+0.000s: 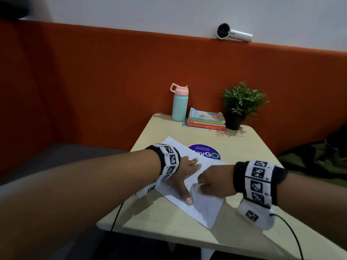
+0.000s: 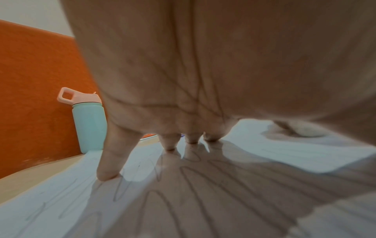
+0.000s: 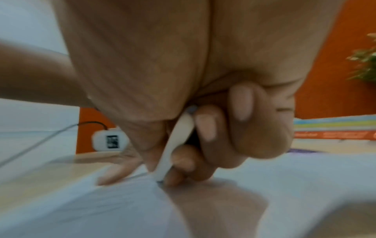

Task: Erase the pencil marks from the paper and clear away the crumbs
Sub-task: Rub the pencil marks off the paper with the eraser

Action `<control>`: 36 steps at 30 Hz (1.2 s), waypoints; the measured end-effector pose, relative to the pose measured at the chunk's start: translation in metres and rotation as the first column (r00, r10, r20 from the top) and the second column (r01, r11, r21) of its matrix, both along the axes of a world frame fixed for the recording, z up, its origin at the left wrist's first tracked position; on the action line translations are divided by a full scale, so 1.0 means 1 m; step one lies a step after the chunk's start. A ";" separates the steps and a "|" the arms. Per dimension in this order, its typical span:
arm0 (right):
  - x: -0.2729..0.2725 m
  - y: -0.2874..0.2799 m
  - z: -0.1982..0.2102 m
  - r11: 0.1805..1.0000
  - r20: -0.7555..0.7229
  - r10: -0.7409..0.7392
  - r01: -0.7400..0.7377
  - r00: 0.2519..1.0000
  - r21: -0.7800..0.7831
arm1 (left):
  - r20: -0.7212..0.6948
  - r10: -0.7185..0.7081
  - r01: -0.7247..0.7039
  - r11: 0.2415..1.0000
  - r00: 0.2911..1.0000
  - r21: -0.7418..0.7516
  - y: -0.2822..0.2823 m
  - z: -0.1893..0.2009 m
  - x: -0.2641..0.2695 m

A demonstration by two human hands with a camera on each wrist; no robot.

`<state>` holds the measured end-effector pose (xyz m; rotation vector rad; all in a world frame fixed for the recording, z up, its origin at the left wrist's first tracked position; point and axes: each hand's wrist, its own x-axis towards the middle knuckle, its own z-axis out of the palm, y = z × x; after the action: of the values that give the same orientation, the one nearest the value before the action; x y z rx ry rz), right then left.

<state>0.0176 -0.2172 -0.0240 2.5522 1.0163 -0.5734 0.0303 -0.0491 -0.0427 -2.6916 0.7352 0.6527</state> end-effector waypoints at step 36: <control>0.054 -0.066 -0.008 0.936 0.060 -0.346 0.340 0.936 0.091 | 0.026 0.089 -0.089 0.995 0.996 -0.034 -0.035 -0.008 -0.011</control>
<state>0.0716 -0.2833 -0.0315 2.8209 0.5781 -0.5283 0.0195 -0.0843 -0.0502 -2.7711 0.6276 0.6290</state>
